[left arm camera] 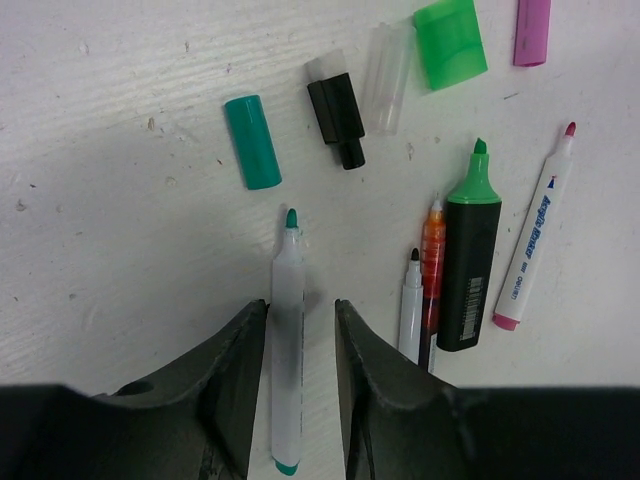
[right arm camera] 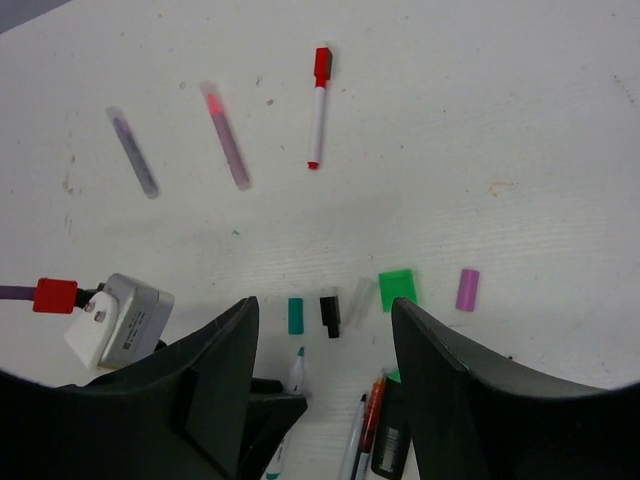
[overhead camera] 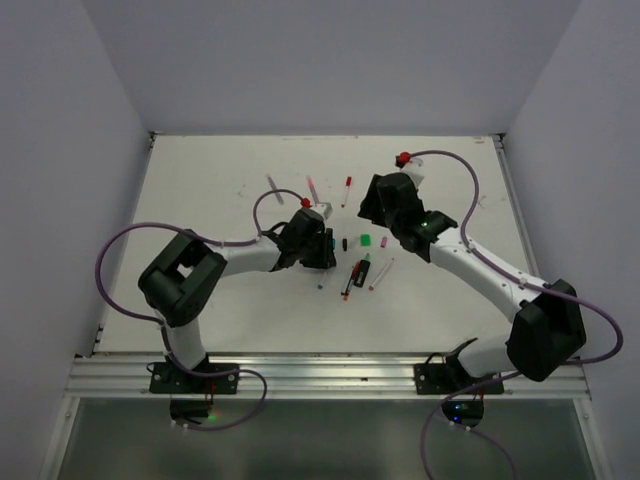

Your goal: Open the pen caps

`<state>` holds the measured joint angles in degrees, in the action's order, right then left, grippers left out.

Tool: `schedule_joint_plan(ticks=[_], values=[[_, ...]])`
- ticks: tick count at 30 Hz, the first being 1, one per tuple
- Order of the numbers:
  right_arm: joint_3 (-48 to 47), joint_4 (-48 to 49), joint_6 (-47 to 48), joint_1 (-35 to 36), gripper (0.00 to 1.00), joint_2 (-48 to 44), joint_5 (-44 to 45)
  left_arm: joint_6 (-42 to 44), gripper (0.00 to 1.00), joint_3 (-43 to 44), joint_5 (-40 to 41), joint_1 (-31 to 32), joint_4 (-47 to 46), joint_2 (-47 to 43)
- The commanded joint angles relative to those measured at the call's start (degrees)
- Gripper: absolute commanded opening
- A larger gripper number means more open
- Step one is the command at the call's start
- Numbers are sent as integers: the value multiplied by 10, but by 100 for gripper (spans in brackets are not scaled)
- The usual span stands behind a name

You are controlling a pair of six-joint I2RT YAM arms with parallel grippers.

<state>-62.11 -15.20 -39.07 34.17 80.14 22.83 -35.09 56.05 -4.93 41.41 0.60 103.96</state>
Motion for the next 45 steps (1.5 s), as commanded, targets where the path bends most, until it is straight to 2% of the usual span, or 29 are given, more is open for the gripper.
schedule_joint_plan(ticks=[1,5,8,9,11,12,15,17,21,30,39,45], values=[[12,29,-7,-9,60,-30,0,-13,38,1,27,3,30,21],[19,35,1,-12,60,-46,1,-22,40,0,46,3,50,-9],[16,31,25,-14,60,-71,5,-18,52,19,47,-2,89,-44],[15,31,33,-15,62,-78,9,-15,60,40,70,-4,102,-54],[20,31,59,-19,66,-103,25,-5,69,55,103,-12,130,-86],[22,30,64,-20,70,-113,31,-4,80,71,111,-17,138,-95],[30,27,82,-31,78,-147,49,1,94,91,134,-52,162,-120],[36,26,97,-34,82,-172,63,5,100,107,155,-83,171,-124],[39,19,121,-35,98,-201,88,7,100,148,192,-134,188,-98],[45,-12,154,-35,98,-217,116,10,99,314,302,-188,223,48],[55,-18,153,-35,98,-216,106,17,76,424,340,-210,253,183],[63,-27,148,-35,99,-214,101,24,70,441,324,-212,225,223]])
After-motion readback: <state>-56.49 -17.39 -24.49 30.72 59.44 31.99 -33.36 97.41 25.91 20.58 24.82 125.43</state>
